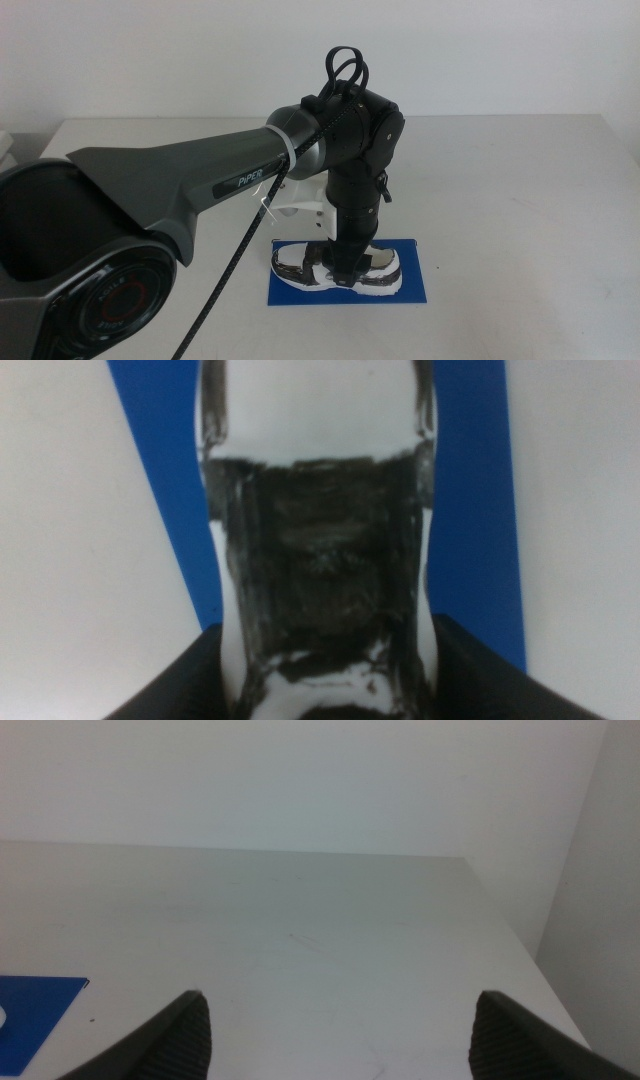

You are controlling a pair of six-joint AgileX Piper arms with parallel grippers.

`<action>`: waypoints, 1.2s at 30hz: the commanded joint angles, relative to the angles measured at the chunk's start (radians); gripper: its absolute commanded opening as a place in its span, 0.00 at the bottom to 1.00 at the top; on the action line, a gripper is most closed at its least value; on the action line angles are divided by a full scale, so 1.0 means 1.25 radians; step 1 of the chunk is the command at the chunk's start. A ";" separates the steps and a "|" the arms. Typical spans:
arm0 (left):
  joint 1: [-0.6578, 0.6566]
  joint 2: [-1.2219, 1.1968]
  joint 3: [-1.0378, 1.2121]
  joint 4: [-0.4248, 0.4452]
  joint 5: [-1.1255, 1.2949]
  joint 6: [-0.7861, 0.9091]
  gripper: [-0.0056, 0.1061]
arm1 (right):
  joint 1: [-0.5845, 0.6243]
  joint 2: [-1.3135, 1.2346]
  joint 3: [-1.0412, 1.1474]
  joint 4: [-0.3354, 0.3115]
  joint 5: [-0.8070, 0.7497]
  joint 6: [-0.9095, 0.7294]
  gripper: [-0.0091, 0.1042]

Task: Use one arm to grab the shoe from the table and place it on the mat.

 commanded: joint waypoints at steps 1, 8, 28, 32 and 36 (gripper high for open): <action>-0.005 -0.044 -0.019 -0.009 0.008 -0.018 0.64 | -0.004 -0.016 -0.008 -0.007 -0.063 -0.010 0.67; -0.005 -0.046 -0.071 -0.006 0.081 -0.018 0.76 | -0.004 -0.016 -0.008 -0.007 -0.063 -0.010 0.67; -0.005 -0.232 -0.097 0.104 0.080 0.042 0.76 | -0.004 -0.016 -0.008 -0.007 -0.063 -0.010 0.67; -0.004 -0.306 -0.097 0.243 0.080 0.185 0.76 | -0.004 -0.016 -0.008 -0.007 -0.063 -0.010 0.67; -0.004 -0.374 -0.097 0.380 0.080 0.344 0.76 | -0.004 -0.016 -0.008 -0.007 -0.063 -0.010 0.67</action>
